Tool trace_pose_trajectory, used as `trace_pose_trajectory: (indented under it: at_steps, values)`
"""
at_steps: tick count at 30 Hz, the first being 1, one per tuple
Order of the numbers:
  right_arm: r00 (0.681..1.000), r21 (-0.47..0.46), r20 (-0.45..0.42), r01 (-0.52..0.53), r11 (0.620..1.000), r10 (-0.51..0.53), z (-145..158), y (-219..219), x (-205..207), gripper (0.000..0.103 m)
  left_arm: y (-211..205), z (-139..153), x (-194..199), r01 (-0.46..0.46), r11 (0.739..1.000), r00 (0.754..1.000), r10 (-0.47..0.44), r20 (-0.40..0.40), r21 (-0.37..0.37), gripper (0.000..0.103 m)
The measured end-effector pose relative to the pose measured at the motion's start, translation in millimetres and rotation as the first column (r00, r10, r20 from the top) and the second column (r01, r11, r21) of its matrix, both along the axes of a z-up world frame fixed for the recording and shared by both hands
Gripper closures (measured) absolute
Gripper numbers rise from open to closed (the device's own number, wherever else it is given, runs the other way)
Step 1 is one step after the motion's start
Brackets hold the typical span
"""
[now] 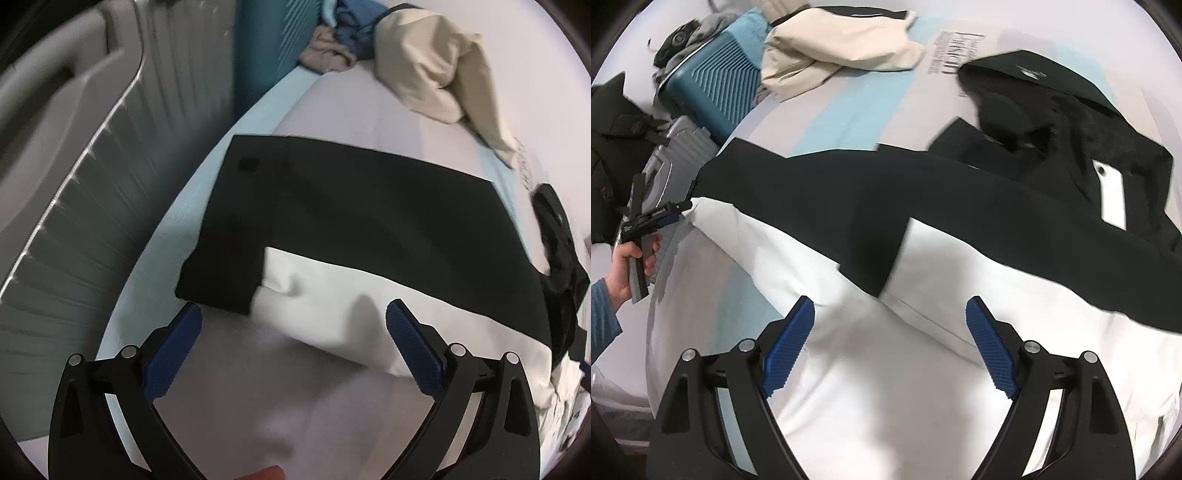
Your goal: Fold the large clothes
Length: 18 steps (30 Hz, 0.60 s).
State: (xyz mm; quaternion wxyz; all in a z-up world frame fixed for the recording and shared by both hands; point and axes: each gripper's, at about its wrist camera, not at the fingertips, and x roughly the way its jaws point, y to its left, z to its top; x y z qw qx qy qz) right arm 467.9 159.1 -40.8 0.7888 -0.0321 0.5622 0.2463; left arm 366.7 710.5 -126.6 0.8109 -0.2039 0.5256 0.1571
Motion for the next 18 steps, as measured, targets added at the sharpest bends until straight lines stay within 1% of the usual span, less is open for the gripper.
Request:
trace_pose_trajectory:
  at_steps: [3,6,9,11,14,16,17,18]
  values:
    - [0.998,0.023,-0.028,0.061,0.998,-0.06,-0.4,-22.6,-2.1,0.022,6.8,-8.7,5.4,-0.025,0.999,1.0,0.025,-0.008,-0.02,0.006]
    - [0.994,0.03,-0.04,0.104,0.994,-0.103,-2.3,-38.0,-6.5,0.022,5.9,-14.0,12.7,-0.041,0.999,0.999,0.04,-0.029,-0.015,0.006]
    - [0.989,0.047,-0.067,0.136,0.99,-0.133,-7.1,-46.5,-8.9,0.022,5.3,-15.2,17.5,-0.055,0.998,0.998,0.055,-0.037,-0.012,0.006]
    - [0.987,0.045,-0.071,0.145,0.988,-0.141,-9.6,-48.1,-10.5,0.022,5.9,-15.0,17.5,-0.075,0.997,0.997,0.074,-0.036,-0.014,0.009]
    - [0.986,0.058,-0.073,0.151,0.987,-0.147,-8.5,-50.1,-13.2,0.022,9.4,-14.2,13.0,-0.128,0.991,0.992,0.128,-0.023,-0.028,0.022]
    - [0.987,0.062,-0.07,0.148,0.987,-0.143,-6.8,-50.0,-14.4,0.022,13.4,-12.9,5.7,-0.179,0.983,0.984,0.179,-0.007,-0.034,0.049]
    - [0.987,0.065,-0.068,0.147,0.987,-0.143,-5.4,-50.4,-15.1,0.022,15.5,-12.8,1.2,-0.199,0.979,0.98,0.199,0.001,-0.045,0.052]
    - [0.988,0.066,-0.066,0.146,0.987,-0.142,-4.3,-50.8,-15.4,0.022,16.9,-12.1,-1.5,-0.203,0.978,0.979,0.203,0.005,-0.05,0.061]
